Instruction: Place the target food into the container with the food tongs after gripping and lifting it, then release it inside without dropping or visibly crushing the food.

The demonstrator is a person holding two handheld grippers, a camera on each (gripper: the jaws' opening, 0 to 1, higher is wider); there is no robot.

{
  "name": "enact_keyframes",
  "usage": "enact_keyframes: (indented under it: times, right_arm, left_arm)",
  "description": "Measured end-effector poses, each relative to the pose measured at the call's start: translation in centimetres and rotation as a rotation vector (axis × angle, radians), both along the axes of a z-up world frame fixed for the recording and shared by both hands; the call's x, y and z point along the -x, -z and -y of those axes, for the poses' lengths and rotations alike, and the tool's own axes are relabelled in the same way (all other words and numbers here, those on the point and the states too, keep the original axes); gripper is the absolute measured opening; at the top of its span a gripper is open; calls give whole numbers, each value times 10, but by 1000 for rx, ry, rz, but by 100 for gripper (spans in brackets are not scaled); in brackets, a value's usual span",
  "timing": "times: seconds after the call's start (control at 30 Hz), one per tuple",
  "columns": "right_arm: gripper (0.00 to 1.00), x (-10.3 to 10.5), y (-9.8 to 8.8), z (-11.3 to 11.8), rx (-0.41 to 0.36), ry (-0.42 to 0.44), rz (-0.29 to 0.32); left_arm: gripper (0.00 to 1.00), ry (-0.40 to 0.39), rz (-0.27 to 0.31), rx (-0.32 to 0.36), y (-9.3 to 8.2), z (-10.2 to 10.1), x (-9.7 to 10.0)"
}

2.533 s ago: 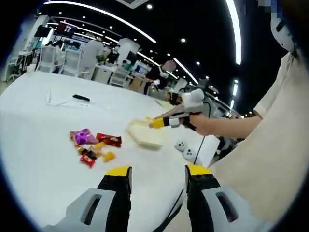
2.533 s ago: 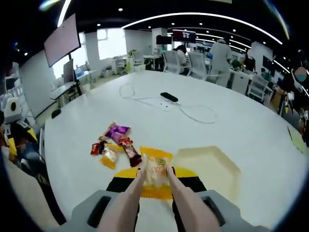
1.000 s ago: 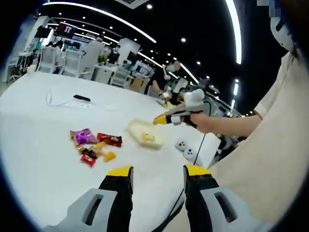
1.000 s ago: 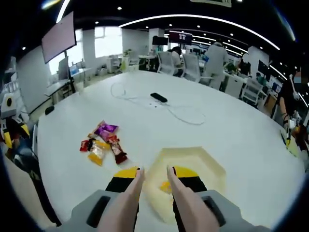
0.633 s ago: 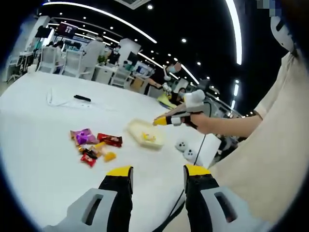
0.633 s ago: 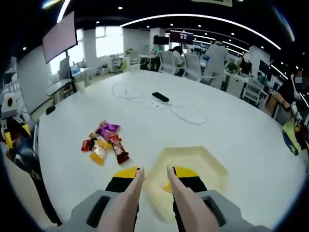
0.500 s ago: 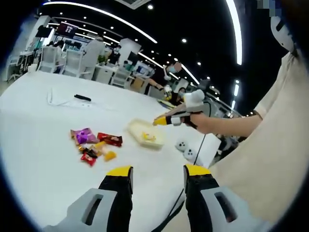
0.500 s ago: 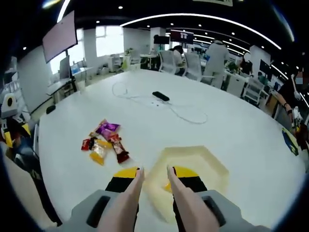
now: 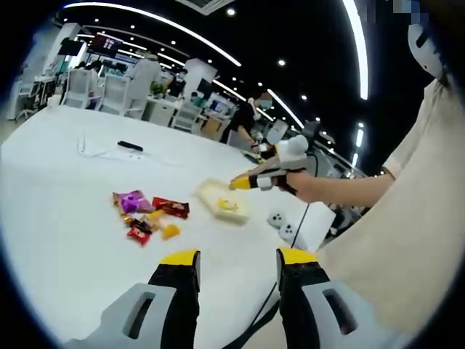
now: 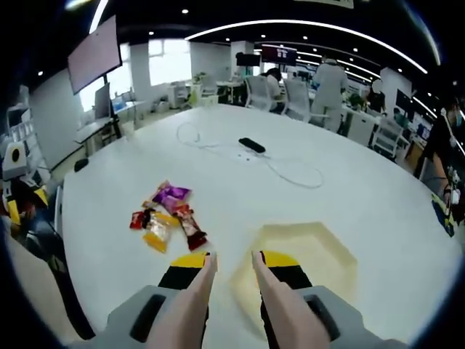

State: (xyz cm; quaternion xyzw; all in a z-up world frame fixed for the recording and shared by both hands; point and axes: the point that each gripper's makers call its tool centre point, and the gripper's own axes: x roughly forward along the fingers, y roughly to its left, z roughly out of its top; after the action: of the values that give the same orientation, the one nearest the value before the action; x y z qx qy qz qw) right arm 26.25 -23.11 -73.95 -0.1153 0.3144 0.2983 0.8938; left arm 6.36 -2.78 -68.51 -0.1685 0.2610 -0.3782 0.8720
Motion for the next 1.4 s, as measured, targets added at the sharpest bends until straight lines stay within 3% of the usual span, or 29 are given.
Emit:
enact_keyframes:
  times: [1.13, 1.4]
  right_arm:
    - [26, 3, 6, -57, -21, -97, -21]
    - [26, 9, 7, -71, 19, -150, -19]
  left_arm:
    - [41, -67, -5, -2, 2, -20, 9]
    - [41, -75, -4, -3, 2, -22, 11]
